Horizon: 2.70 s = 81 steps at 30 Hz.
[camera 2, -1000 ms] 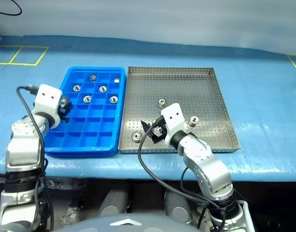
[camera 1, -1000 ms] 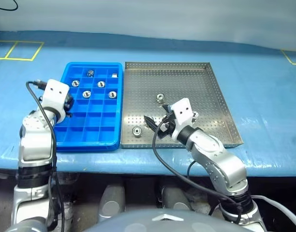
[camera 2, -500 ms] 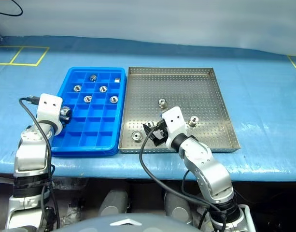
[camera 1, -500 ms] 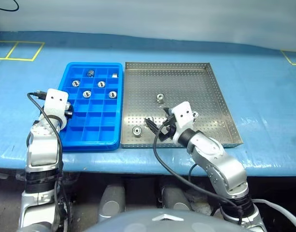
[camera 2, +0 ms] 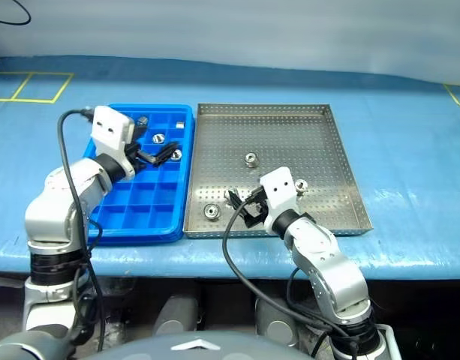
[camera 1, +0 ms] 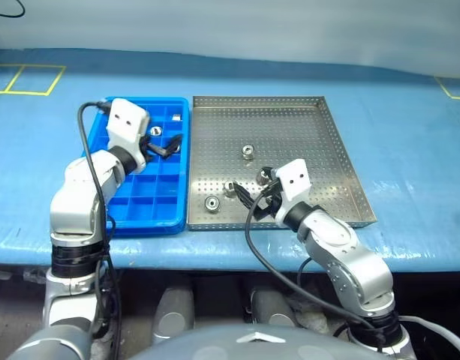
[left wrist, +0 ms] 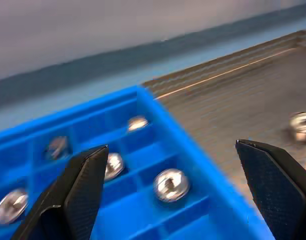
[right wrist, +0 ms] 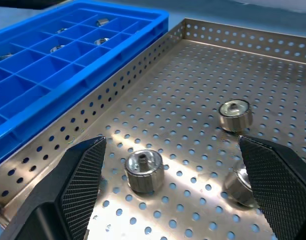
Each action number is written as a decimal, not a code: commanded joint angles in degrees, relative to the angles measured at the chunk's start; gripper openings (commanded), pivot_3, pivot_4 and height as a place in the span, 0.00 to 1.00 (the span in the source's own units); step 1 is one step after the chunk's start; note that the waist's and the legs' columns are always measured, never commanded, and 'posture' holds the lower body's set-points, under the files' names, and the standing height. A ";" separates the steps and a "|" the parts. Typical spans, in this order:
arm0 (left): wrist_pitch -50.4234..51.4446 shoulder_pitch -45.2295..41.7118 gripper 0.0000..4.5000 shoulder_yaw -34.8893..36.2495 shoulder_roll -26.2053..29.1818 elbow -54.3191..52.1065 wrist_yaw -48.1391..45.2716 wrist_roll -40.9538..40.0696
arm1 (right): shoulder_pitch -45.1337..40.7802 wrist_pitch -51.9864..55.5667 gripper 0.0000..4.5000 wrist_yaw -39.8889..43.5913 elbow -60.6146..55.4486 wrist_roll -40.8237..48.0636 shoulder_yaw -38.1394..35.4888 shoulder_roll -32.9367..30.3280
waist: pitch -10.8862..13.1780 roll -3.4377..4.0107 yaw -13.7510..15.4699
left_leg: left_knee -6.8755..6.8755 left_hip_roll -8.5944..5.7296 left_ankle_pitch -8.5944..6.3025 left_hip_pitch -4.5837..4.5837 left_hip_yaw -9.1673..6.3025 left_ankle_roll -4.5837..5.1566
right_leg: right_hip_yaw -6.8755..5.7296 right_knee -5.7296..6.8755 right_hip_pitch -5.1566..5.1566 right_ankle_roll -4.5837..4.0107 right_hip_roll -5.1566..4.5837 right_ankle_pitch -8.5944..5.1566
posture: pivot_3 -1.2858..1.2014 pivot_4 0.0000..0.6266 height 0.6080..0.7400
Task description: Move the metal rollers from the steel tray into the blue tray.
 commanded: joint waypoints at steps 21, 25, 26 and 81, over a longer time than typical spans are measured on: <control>-5.64 -20.02 0.99 -28.98 -1.54 34.04 -24.08 4.36 | 2.92 -0.38 1.00 -3.10 -3.74 -0.49 -4.18 1.16 | 0.02 0.03 -1.92 | 0.05 -0.01 -0.01 -0.08 0.02 0.02 | 0.08 0.04 -0.07 -0.25 0.06 -0.16 | 0.50 0.24 1.00; -8.36 -22.11 0.99 -30.68 -2.86 38.56 -23.99 7.59 | 3.12 -0.58 1.00 -3.37 -3.90 -0.62 -4.26 1.47 | 0.02 0.02 -2.39 | 0.05 -0.02 -0.01 -0.08 0.03 0.03 | 0.10 0.04 -0.07 -0.24 0.05 -0.16 | 0.50 0.24 1.00; -8.73 -22.52 0.99 -30.87 -3.09 39.49 -23.93 8.25 | 3.22 -0.61 1.00 -3.47 -3.98 -0.66 -4.32 1.53 | 0.02 0.02 -2.50 | 0.05 -0.01 -0.01 -0.10 0.02 0.03 | 0.10 0.03 -0.08 -0.24 0.05 -0.16 | 0.50 0.24 1.00; 24.14 17.66 0.55 8.15 -11.50 -16.04 31.54 14.62 | -1.69 0.91 1.00 2.52 -0.03 -0.12 0.79 1.42 | 0.03 -0.03 1.69 | 0.04 -0.02 0.00 -0.02 -0.01 0.01 | 0.05 -0.03 0.01 -0.18 -0.01 -0.10 | 0.58 0.24 1.00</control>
